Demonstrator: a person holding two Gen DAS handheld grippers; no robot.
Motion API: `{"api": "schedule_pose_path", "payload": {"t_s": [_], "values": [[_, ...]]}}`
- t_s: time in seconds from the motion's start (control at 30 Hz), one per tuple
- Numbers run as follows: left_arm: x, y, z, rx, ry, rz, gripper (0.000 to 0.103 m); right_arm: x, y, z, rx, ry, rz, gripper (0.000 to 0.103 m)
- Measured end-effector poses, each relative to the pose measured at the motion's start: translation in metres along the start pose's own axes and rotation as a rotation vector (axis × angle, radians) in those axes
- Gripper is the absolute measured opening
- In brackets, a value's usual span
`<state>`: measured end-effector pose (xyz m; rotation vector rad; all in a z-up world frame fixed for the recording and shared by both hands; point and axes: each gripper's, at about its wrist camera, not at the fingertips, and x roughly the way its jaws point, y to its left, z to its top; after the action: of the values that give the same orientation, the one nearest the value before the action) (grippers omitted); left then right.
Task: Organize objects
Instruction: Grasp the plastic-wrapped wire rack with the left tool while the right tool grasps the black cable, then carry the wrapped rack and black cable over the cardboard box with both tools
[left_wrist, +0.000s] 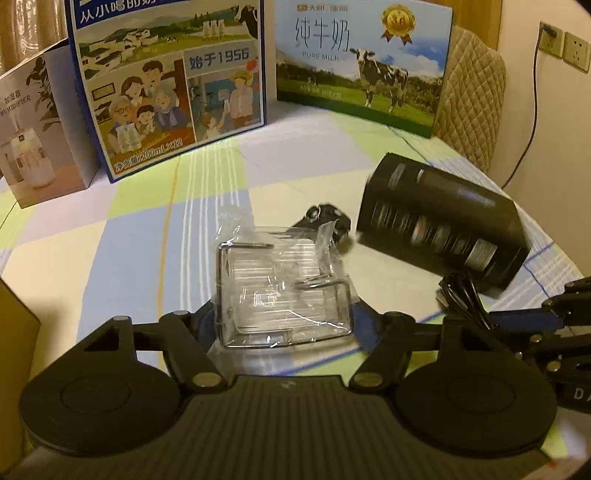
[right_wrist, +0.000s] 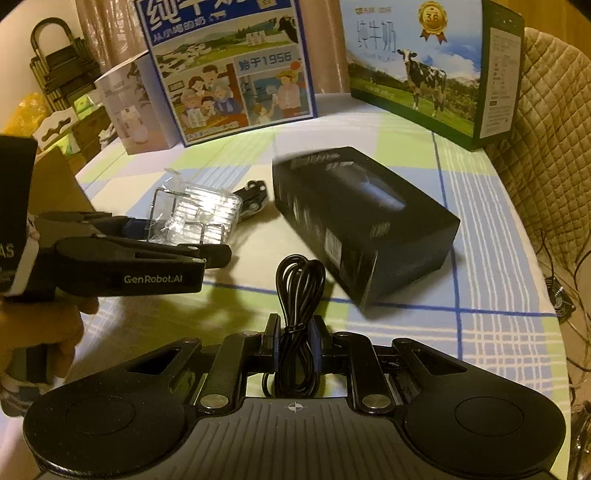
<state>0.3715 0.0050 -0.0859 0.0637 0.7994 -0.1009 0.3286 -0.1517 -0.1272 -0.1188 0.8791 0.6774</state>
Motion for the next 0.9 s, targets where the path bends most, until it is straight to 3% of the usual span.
{"api": "schedule_pose_path", "payload": {"t_s": [0.5,0.9], "values": [[-0.081,0.005,-0.038,-0.021,0.068,-0.061,0.066,-0.037,0.034,-0.011,0.024,0.004,0.031,0.013],[-0.176,0.001,-0.058,-0.046,-0.006,-0.073,0.066,-0.114,0.081,-0.044,0.056,-0.062,-0.057,0.013]]}}
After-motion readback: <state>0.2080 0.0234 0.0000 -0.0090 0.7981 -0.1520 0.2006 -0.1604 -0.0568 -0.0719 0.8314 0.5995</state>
